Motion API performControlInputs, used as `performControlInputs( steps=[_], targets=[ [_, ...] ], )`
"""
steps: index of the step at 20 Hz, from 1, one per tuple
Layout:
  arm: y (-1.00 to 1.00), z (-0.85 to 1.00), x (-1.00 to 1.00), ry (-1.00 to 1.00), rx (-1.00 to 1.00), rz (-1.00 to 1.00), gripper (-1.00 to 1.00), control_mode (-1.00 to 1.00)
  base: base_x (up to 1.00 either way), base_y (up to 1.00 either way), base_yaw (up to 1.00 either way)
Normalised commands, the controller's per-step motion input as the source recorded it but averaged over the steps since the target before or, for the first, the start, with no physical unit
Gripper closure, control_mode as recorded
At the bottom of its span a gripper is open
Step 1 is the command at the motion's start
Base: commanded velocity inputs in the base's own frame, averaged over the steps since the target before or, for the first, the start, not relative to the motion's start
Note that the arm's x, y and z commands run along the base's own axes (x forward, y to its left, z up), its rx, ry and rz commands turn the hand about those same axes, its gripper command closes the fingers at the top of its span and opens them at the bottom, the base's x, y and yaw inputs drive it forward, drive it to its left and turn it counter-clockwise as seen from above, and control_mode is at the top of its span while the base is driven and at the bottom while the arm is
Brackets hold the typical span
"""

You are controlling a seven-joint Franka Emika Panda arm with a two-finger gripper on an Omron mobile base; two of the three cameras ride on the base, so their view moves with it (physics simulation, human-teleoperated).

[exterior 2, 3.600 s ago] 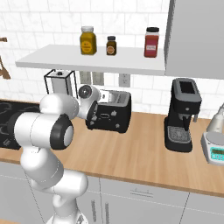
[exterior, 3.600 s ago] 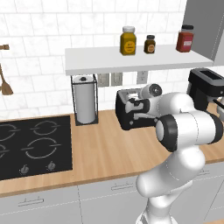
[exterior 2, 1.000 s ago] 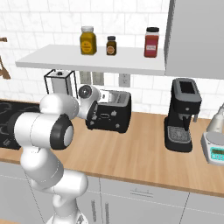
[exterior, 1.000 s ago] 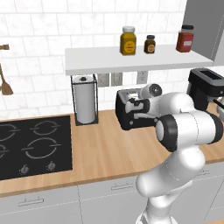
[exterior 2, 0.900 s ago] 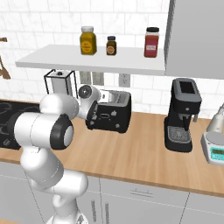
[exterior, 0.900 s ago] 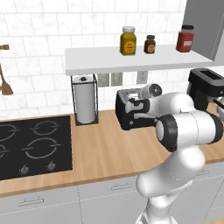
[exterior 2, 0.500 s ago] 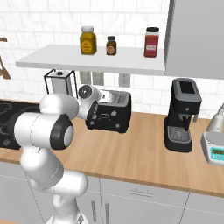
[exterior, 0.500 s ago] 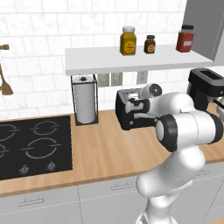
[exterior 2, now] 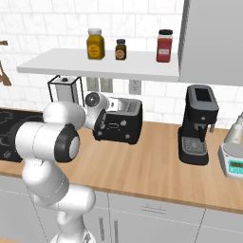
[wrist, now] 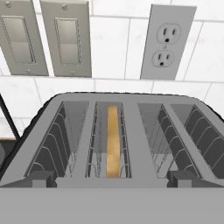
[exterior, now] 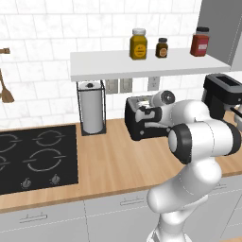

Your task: Start the toaster. Once the lever pops up, take the bread to the plate on the dining counter.

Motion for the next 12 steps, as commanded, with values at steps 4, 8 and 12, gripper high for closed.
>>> performControlInputs(
  steps=[4, 8, 12],
  targets=[
    [0.0, 0.0, 0.0, 0.0, 0.0, 0.0, -1.0, -1.0, 0.0, 0.0, 0.0],
    [0.0, 0.0, 0.0, 0.0, 0.0, 0.0, -1.0, -1.0, 0.0, 0.0, 0.0],
    [0.0, 0.0, 0.0, 0.0, 0.0, 0.0, -1.0, -1.0, 0.0, 0.0, 0.0]
  ],
)
